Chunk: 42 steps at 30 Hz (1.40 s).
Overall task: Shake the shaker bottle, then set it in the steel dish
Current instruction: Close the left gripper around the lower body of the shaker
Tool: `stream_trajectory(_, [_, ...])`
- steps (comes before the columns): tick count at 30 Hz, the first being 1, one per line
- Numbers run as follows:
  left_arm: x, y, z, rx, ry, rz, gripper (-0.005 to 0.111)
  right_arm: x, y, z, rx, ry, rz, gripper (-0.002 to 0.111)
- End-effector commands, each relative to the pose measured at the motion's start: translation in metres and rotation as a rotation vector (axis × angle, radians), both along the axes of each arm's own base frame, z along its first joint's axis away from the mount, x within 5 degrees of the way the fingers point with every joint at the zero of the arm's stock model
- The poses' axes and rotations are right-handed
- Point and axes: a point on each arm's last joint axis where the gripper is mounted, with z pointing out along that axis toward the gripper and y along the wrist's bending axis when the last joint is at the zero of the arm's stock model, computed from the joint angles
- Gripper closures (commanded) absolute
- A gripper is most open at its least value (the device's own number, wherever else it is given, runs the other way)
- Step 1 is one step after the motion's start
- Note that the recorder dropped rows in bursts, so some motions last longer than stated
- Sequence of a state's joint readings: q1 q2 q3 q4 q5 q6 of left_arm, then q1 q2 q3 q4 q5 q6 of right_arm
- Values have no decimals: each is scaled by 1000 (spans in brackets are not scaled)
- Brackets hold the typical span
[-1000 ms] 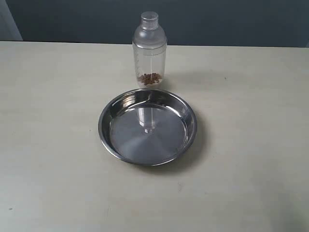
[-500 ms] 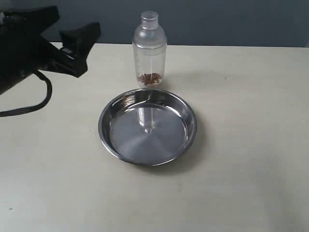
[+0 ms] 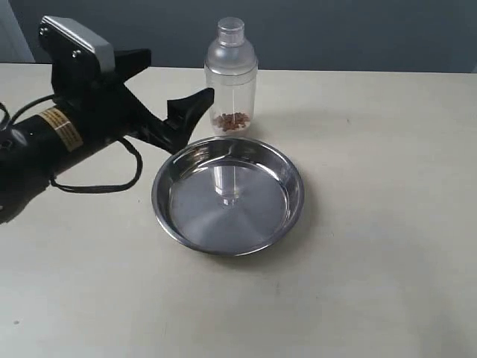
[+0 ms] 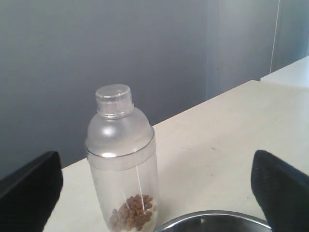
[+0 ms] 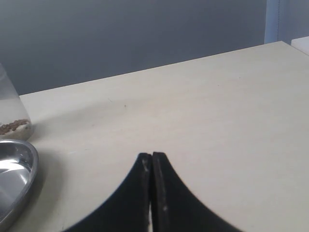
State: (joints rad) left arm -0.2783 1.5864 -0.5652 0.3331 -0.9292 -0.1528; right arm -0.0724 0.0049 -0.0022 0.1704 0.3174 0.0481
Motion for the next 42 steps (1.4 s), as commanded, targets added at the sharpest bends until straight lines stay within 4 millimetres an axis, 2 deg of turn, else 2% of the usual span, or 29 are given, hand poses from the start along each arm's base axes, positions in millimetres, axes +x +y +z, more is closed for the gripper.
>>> stream_trajectory(1, [14, -6, -16, -43, -3, -9, 1, 0, 0, 0, -2, -13, 1, 109])
stream_trajectory(7, [43, -17, -46, -72, 14, -37, 1, 0, 0, 0, -2, -13, 1, 109])
stream_trajectory(13, [72, -26, -64, -85, 5, -47, 1, 0, 0, 0, -2, -13, 1, 109])
stream_trajectory(26, [118, -35, -85, -85, 51, 1, 1, 0, 0, 0, -2, -13, 1, 109])
stream_trajectory(32, [125, -37, -93, -81, 58, 3, 1, 0, 0, 0, -2, -13, 1, 109])
stream_trajectory(42, [135, -37, -90, -60, 81, 26, 1, 0, 0, 0, -2, -13, 1, 109])
